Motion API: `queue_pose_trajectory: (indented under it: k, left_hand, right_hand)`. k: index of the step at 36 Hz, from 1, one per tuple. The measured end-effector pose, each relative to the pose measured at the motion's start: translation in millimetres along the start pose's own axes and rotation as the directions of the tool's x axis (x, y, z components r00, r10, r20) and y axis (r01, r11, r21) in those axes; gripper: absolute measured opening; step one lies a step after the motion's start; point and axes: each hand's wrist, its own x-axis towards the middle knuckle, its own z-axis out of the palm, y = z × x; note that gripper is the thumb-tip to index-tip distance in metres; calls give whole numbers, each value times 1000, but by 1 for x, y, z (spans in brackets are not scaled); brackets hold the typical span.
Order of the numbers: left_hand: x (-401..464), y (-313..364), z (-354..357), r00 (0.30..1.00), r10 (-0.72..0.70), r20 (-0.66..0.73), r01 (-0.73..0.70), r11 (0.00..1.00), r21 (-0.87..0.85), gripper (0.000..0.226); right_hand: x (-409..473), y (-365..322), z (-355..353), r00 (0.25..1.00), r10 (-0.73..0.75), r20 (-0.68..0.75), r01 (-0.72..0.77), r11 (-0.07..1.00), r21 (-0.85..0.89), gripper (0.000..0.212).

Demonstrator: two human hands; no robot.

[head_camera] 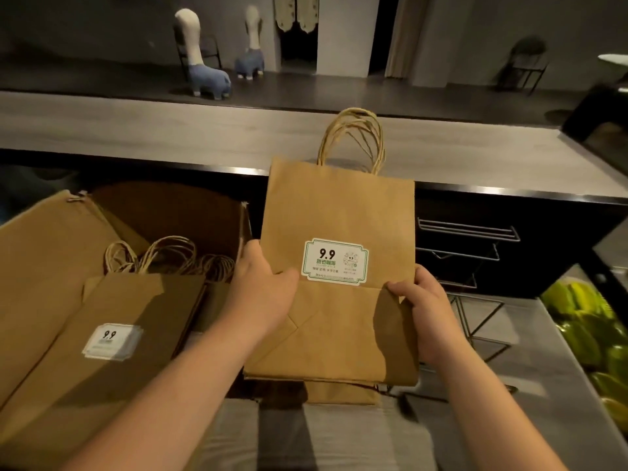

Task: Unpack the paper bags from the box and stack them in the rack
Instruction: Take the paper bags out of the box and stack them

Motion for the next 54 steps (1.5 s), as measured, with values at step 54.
queue_pose_trajectory:
  k: [54]
  left_hand:
    - [49, -131, 94, 889, -452, -74, 446, 816, 368, 85]
  right_hand:
    - [75, 127, 67, 969, 168, -178, -237, 464, -854, 80]
